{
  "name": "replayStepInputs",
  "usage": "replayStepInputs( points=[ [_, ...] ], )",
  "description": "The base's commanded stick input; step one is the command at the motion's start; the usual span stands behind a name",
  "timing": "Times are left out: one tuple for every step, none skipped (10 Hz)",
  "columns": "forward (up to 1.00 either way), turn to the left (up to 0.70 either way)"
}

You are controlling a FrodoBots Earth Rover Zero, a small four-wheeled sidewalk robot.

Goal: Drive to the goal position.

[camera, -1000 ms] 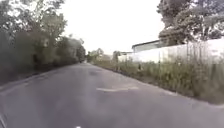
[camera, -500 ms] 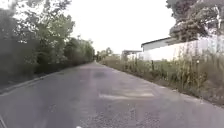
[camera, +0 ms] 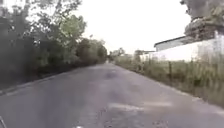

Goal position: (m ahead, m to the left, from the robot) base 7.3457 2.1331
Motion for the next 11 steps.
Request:
replayStepInputs(
  points=[
    [1.00,0.00],
    [1.00,0.00],
    [1.00,0.00],
    [0.00,0.00],
    [0.00,0.00],
    [0.00,0.00],
    [0.00,0.00],
    [0.00,0.00],
    [0.00,0.00],
    [0.00,0.00],
    [0.00,0.00]
  ],
)
